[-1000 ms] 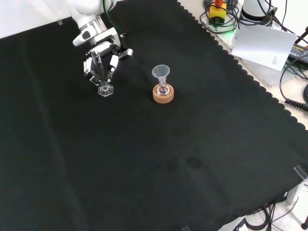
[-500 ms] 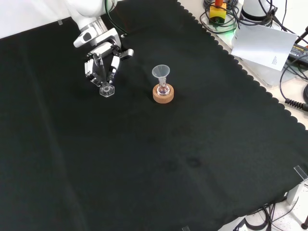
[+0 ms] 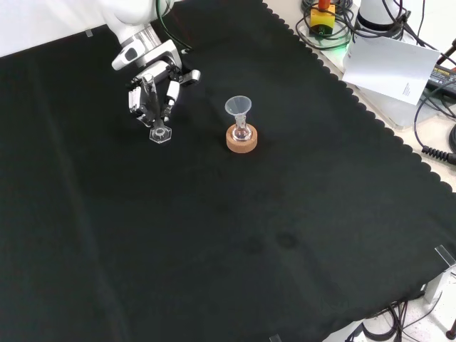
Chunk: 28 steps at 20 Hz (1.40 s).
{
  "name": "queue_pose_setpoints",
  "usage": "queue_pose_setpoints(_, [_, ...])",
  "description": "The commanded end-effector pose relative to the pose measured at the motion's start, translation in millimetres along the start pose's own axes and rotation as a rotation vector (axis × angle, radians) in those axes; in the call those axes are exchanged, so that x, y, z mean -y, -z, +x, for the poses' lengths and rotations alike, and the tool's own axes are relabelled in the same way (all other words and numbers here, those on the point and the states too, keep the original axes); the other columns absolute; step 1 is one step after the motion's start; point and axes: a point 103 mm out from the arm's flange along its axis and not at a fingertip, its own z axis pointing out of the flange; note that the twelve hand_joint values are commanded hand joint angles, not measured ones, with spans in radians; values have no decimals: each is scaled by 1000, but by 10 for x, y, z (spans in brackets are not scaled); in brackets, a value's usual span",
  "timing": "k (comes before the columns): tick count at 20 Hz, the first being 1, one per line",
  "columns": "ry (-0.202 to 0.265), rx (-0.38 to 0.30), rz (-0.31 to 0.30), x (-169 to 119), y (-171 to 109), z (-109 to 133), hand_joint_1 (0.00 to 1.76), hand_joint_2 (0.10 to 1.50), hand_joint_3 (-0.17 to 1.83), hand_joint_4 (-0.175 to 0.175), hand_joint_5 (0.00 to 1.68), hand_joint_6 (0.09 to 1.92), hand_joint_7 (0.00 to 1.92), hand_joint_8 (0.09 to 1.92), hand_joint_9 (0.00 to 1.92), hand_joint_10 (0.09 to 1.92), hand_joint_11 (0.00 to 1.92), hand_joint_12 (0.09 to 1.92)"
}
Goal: Put the graduated cylinder back on the table.
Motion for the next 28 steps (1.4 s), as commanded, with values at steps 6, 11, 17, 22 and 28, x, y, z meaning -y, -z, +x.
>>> queue_pose_setpoints(6, [-14,-4,62,36,-39,8,1090,1054,-175,-28,601,680,653,586,904,275,589,1213])
queue_pose_setpoints(11, [-15,-55,27,44,1,0,1023,1007,-175,-49,471,579,559,617,810,344,489,1266])
queue_pose_setpoints(17, [-29,-54,-19,177,229,-35,936,959,-175,-60,400,415,438,663,646,509,381,1309])
queue_pose_setpoints(22, [-59,-25,-82,405,542,18,906,939,-175,-64,388,345,355,675,548,573,301,1334])
queue_pose_setpoints(28, [-95,46,-122,732,946,272,901,934,-175,-66,389,311,332,682,516,602,270,1348])
